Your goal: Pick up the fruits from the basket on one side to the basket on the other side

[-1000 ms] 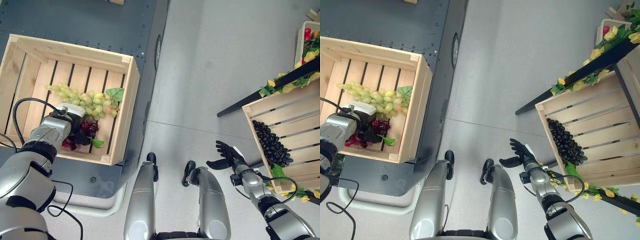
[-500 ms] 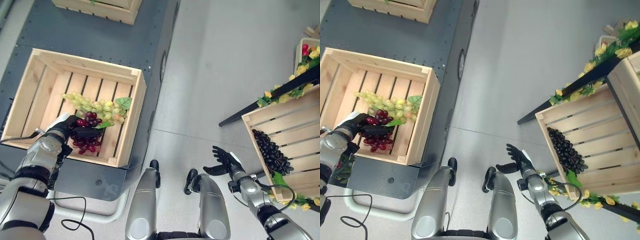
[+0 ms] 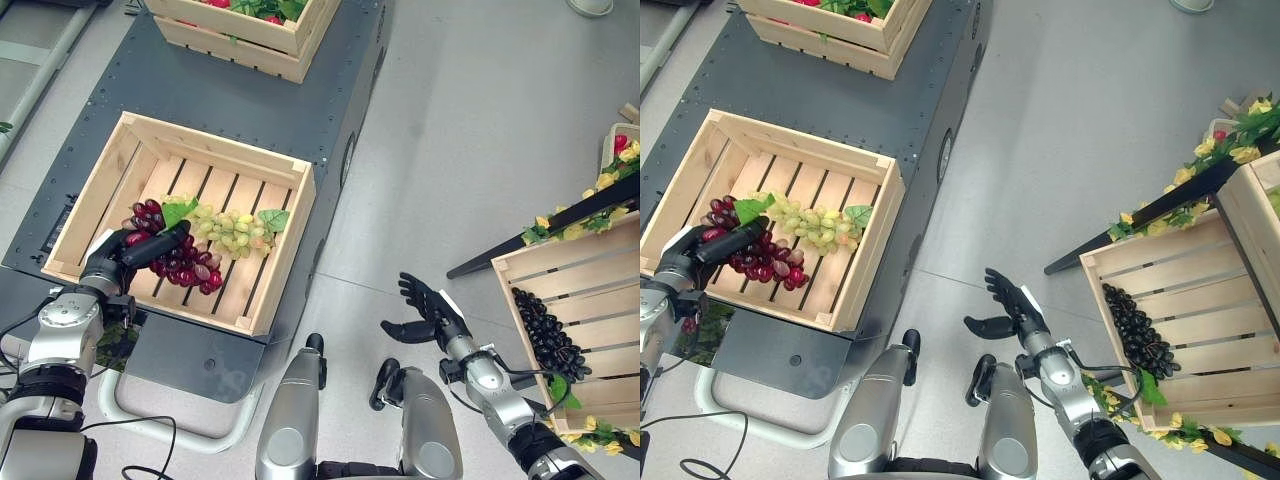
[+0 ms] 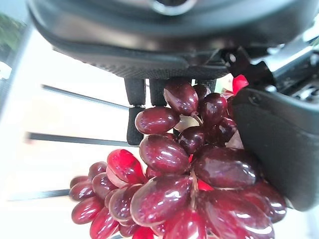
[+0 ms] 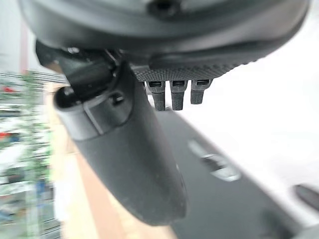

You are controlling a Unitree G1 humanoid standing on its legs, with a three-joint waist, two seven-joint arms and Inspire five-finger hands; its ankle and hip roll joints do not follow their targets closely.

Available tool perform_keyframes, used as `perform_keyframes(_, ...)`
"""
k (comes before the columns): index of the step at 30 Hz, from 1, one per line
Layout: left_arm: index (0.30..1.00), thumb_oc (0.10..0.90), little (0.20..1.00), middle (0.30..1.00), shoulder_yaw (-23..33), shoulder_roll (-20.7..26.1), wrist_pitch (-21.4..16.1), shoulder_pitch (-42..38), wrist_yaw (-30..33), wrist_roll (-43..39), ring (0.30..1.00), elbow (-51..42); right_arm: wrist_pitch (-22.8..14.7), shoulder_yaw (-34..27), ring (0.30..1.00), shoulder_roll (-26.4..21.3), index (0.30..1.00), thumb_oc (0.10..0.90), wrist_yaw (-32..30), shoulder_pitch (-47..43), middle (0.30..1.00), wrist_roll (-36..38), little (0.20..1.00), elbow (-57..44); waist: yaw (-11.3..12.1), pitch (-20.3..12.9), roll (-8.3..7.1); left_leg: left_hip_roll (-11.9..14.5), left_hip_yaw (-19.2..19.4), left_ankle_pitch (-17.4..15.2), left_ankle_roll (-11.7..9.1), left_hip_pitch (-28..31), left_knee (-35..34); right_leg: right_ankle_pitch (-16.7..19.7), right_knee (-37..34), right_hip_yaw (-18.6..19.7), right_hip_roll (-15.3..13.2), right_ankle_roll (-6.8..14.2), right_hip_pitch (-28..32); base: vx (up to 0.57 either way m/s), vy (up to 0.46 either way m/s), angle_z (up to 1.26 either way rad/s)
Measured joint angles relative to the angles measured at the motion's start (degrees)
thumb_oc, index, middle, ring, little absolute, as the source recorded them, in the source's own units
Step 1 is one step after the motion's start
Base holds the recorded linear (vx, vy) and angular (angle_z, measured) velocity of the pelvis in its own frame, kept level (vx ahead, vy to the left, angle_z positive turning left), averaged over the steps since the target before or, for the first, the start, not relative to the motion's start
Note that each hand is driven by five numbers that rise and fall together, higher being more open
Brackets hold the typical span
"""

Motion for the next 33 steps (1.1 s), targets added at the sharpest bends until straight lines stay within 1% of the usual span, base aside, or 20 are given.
perform_keyframes(3, 0.300, 0.400, 0.300, 0.300, 1.1, -0.3, -1.9, 1.3, -0.3, 0.0, 0.300, -3.9, -0.9, 0.0, 0.900, 1.4, 0.900, 0.800, 0.0, 0.2, 0.900, 0.1, 0.900, -3.9, 0.6, -0.1, 0.13, 0.1, 0.5, 0.3, 0.2, 4.0, -3.0, 0.9, -3.3, 0.1, 0.5, 0.6, 3.7, 0.00, -0.033, -0.11)
perform_keyframes(6, 0.300, 0.400, 0.300, 0.300, 1.6, -0.3, -2.3, 1.3, -0.9, 0.0, 0.300, -8.4, -1.1, -0.1, 0.900, 1.4, 0.900, 0.800, 0.0, 0.2, 0.900, 0.1, 0.900, -7.7, 1.0, -0.2, 0.39, 0.0, 0.8, 0.9, 0.5, 6.3, -5.2, 2.0, -6.3, 0.0, 0.9, 1.1, 6.1, 0.02, -0.053, -0.06)
perform_keyframes(9, 0.300, 0.400, 0.300, 0.300, 1.7, 0.2, -2.5, 1.1, -2.4, 0.0, 0.300, -14.4, -1.2, -0.2, 0.900, 1.3, 0.900, 0.800, 0.1, -1.3, 0.900, -0.1, 0.900, -12.3, 1.1, -0.5, 1.01, 0.0, 1.1, 2.6, 0.8, 9.8, -9.8, 4.5, -12.0, -0.1, 1.8, 1.6, 9.9, 0.03, -0.080, -0.05)
perform_keyframes(11, 0.300, 0.400, 0.300, 0.300, 1.7, 0.5, -1.9, 1.1, -2.6, 0.0, 0.300, -18.7, -0.6, -0.2, 0.900, -0.1, 0.900, 0.800, 1.0, -3.4, 0.900, -0.2, 0.900, -14.2, 1.2, -0.6, 1.10, -0.2, 1.2, 3.9, 0.9, 12.8, -13.5, 6.3, -16.0, -0.2, 2.6, 1.7, 12.8, 0.03, -0.077, -0.04)
perform_keyframes(13, 0.300, 0.400, 0.300, 0.300, 1.7, 0.6, -1.9, -0.1, -3.7, -0.1, 0.300, -22.4, 0.0, -1.1, 0.900, -2.7, 0.900, 0.800, 1.8, -6.4, 0.900, -0.2, 0.900, -17.3, 1.2, -1.2, 1.74, -0.1, 1.3, 4.7, 0.9, 14.9, -16.0, 7.8, -19.7, -0.3, 3.3, 2.1, 15.4, 0.02, -0.107, -0.03)
perform_keyframes(14, 0.300, 0.400, 0.300, 0.300, 1.7, 0.7, -1.9, -0.8, -3.9, -0.1, 0.300, -23.0, 0.8, -1.7, 0.900, -3.5, 0.900, 0.800, 2.6, -7.6, 0.900, -0.1, 0.900, -18.2, 1.2, -1.3, 1.94, -0.1, 1.3, 4.9, 1.0, 15.5, -16.6, 8.1, -20.6, -0.3, 3.5, 2.2, 16.0, 0.00, -0.112, -0.03)
perform_keyframes(16, 0.300, 0.400, 0.300, 0.300, 1.7, 0.8, -1.9, -3.4, -4.5, -0.2, 0.300, -23.6, 3.8, -2.4, 0.900, -6.5, 0.900, 0.800, 4.9, -12.8, 0.900, 0.0, 0.900, -19.1, 1.2, -1.8, 2.37, -0.1, 1.3, 6.1, 0.9, 17.5, -19.3, 9.7, -23.8, -0.3, 4.1, 2.2, 18.1, -0.01, -0.098, -0.04)
perform_keyframes(17, 0.300, 0.400, 0.300, 0.300, 1.4, 1.0, -1.9, -5.7, -4.8, -0.3, 0.300, -23.5, 5.7, -2.4, 0.900, -9.1, 0.900, 0.800, 6.9, -16.3, 0.900, 0.0, 0.900, -19.1, 1.2, -2.5, 2.41, -0.2, 1.1, 6.9, 0.8, 18.4, -21.2, 10.6, -25.9, -0.4, 4.4, 2.2, 19.2, -0.02, -0.095, 0.01)
perform_keyframes(18, 0.300, 0.400, 0.300, 0.300, 0.6, 1.0, -1.9, -8.0, -4.9, -1.9, 0.300, -23.2, 7.2, -2.3, 0.900, -11.0, 0.900, 0.800, 8.2, -18.8, 0.900, 0.7, 0.900, -19.1, 1.1, -4.2, 2.41, -0.1, 1.0, 7.6, 0.7, 18.4, -22.6, 11.4, -27.7, -0.5, 4.8, 2.2, 19.3, -0.02, -0.094, 0.03)
perform_keyframes(19, 0.300, 0.400, 0.300, 0.300, -0.1, 1.1, -1.9, -9.5, -4.9, -2.4, 0.300, -22.6, 8.5, -2.2, 0.900, -11.9, 0.900, 0.800, 9.0, -20.2, 0.900, 1.8, 0.900, -19.1, 1.2, -4.7, 2.49, -0.2, 0.9, 8.1, 0.7, 18.6, -23.4, 12.0, -28.7, -0.5, 5.1, 2.1, 19.6, -0.03, -0.094, 0.03)
perform_keyframes(20, 0.300, 0.400, 0.300, 0.300, -1.6, 1.8, -1.9, -12.3, -4.9, -3.4, 0.300, -22.2, 10.4, -2.2, 0.900, -12.7, 0.900, 0.800, 10.4, -23.0, 0.900, 3.2, 0.900, -18.5, 1.2, -6.2, 2.40, -0.2, 0.8, 8.8, 0.5, 18.7, -25.0, 13.0, -30.7, -0.5, 5.5, 2.0, 19.8, -0.03, -0.089, -0.04)
perform_keyframes(21, 0.300, 0.400, 0.300, 0.300, -2.7, 2.2, -1.9, -14.3, -4.9, -4.4, 0.300, -21.8, 11.7, -2.2, 0.900, -12.8, 0.900, 0.800, 11.7, -25.0, 0.900, 5.3, 0.900, -17.7, 1.1, -7.5, 2.35, -0.1, 0.8, 9.5, 0.4, 19.1, -26.4, 13.8, -32.5, -0.4, 5.9, 1.9, 20.3, -0.04, -0.100, -0.05)
perform_keyframes(22, 0.300, 0.400, 0.300, 0.300, -3.8, 2.4, -1.9, -15.8, -4.8, -4.4, 0.300, -21.3, 12.6, -2.1, 0.900, -13.1, 0.900, 0.800, 12.6, -26.1, 0.900, 6.3, 0.900, -17.1, 1.1, -7.8, 2.38, -0.1, 0.8, 9.8, 0.4, 19.6, -27.1, 14.4, -33.7, -0.4, 6.1, 1.8, 20.9, -0.05, -0.091, -0.10)
perform_keyframes(23, 0.300, 0.400, 0.300, 0.300, -5.9, 2.6, -2.0, -18.4, -4.8, -4.5, 0.300, -21.0, 14.4, -1.8, 0.900, -13.4, 0.900, 0.800, 14.3, -27.7, 0.900, 7.0, 0.900, -16.5, 1.0, -9.2, 2.31, -0.1, 0.7, 10.0, 0.3, 20.0, -28.2, 15.2, -35.6, -0.4, 6.4, 1.9, 21.5, -0.05, -0.106, -0.06)
perform_keyframes(25, 0.300, 0.400, 0.300, 0.300, -8.7, 2.6, -2.0, -21.3, -4.8, -4.8, 0.300, -20.6, 16.2, -1.2, 0.900, -14.2, 0.900, 0.800, 15.5, -29.0, 0.900, 8.5, 0.900, -15.9, 0.8, -10.4, 2.22, -0.1, 0.7, 10.3, 0.3, 20.2, -28.8, 16.2, -37.6, -0.3, 6.6, 1.9, 22.2, -0.05, -0.102, -0.06)
perform_keyframes(26, 0.300, 0.400, 0.300, 0.300, -11.1, 2.6, -2.0, -24.1, -4.7, -6.0, 0.300, -19.8, 17.6, 0.1, 0.900, -14.4, 0.900, 0.800, 16.5, -32.1, 0.900, 9.4, 0.900, -13.5, 0.3, -10.9, 2.02, -0.2, 0.7, 10.8, 0.3, 20.9, -30.0, 17.2, -39.4, -0.2, 6.8, 1.8, 23.0, -0.05, -0.086, -0.13)
perform_keyframes(27, 0.300, 0.400, 0.300, 0.300, -12.7, 2.5, -2.0, -26.2, -4.8, -6.7, 0.300, -19.6, 18.4, 0.6, 0.900, -14.4, 0.900, 0.800, 17.0, -34.7, 0.900, 9.9, 0.900, -11.6, 0.1, -11.2, 1.86, -0.2, 0.7, 11.3, 0.2, 21.2, -31.0, 18.0, -40.6, 0.0, 7.0, 1.7, 23.3, -0.04, -0.070, -0.13)
perform_keyframes(30, 0.300, 0.400, 0.300, 0.300, -14.2, 0.7, -2.4, -28.6, -4.7, -6.7, 0.300, -18.9, 19.4, 0.8, 0.900, -14.6, 0.900, 0.800, 17.8, -37.4, 0.900, 13.2, 0.900, -9.6, -1.0, -11.7, 1.81, 0.0, 0.8, 12.0, 0.1, 21.9, -32.4, 18.5, -41.4, 0.1, 7.1, 1.7, 23.4, -0.05, -0.089, -0.10)
perform_keyframes(32, 0.300, 0.400, 0.300, 0.300, -18.3, -1.7, -2.4, -33.5, -4.2, -6.9, 0.300, -16.6, 22.5, 1.4, 0.900, -14.8, 0.900, 0.800, 21.4, -41.6, 0.900, 17.7, 0.900, -5.2, -1.9, -11.9, 1.59, -0.1, 0.8, 12.7, 0.1, 22.4, -33.7, 18.6, -41.4, 0.2, 7.2, 1.7, 23.2, -0.05, -0.084, -0.06)
perform_keyframes(33, 0.300, 0.400, 0.300, 0.300, -19.3, -2.1, -2.4, -34.5, -4.2, -7.4, 0.300, -16.1, 23.3, 1.9, 0.900, -14.7, 0.900, 0.800, 22.7, -43.0, 0.900, 19.0, 0.900, -3.7, -1.9, -11.9, 1.60, -0.1, 0.7, 12.7, 0.0, 22.4, -33.8, 18.7, -41.4, 0.3, 7.2, 1.7, 23.0, -0.02, -0.047, -0.17)
